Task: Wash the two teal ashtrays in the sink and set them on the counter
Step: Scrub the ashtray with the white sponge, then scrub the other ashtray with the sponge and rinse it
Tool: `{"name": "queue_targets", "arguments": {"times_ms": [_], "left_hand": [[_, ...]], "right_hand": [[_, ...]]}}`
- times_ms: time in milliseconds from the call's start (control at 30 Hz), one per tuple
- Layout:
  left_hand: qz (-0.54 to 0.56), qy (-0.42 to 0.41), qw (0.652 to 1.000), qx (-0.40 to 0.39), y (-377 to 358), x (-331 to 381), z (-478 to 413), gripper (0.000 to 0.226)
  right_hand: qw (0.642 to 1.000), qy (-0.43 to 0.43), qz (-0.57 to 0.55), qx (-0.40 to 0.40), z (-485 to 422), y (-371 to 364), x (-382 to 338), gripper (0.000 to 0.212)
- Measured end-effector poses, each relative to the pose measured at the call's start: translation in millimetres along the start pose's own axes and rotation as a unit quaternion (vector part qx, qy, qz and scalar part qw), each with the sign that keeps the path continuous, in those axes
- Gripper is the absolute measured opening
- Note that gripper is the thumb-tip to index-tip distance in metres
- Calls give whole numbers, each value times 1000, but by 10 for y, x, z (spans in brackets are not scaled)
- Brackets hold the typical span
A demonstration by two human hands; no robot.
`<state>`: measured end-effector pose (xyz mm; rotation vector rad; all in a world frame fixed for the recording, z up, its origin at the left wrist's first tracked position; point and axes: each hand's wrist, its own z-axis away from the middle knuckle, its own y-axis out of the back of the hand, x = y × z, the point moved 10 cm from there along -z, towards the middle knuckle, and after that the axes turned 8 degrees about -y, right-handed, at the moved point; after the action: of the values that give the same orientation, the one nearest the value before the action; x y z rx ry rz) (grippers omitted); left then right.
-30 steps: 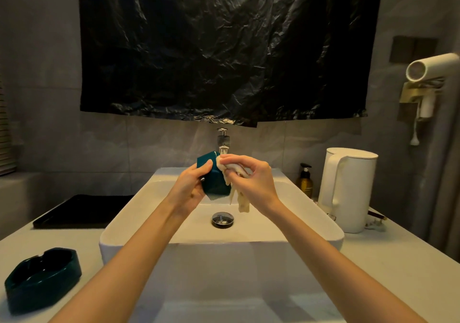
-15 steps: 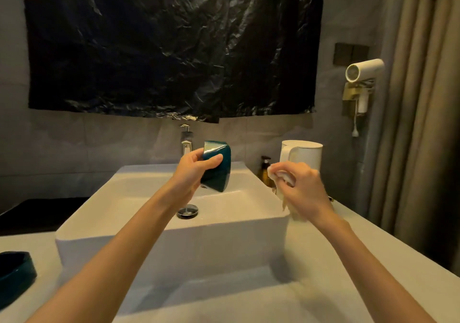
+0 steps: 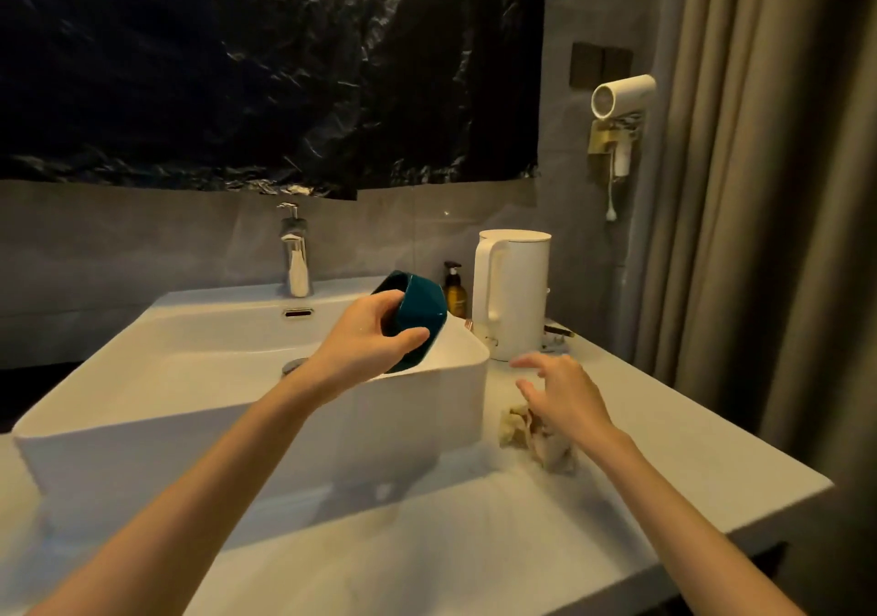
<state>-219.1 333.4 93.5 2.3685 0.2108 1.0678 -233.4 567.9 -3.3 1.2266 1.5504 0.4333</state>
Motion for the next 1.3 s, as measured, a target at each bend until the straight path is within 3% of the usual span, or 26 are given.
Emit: {"name": "queue_targets", "arguments": {"times_ms": [100,167,333,533,700,867,1100,1300], "left_hand": [[-67,-39,997,4,65,53,60,25],[-108,-63,992,-2,122,110,121,16],[-201,-102,974,-9,386,182,391,6],[-329,-125,936,-27,878,150,889,16],[-439,-83,894,-39,1438,-1,1393,7],[-528,14,849,-16,2123,-150,2009,14],[-582,89,801,106,3030,-226,2983,43],[-544,195,793,190,3493,-532,3730,37]], "right_hand": [[981,101,-160,44,132,373,-594,31],[956,203,-207,41,303,589,-1095,42],[915,391,-98,-28,620,589,-2050,56],[864,498,4,-69,959,305,-2800,36],[815,566,-36,-119,1401,-6,-3487,28],[778,614,-93,-99,1854,-318,-4169,31],[742,630,-179,-147,2484,-886,-4957,33],[729,596,-249,-227,2890,-1548,-5355,35]]}}
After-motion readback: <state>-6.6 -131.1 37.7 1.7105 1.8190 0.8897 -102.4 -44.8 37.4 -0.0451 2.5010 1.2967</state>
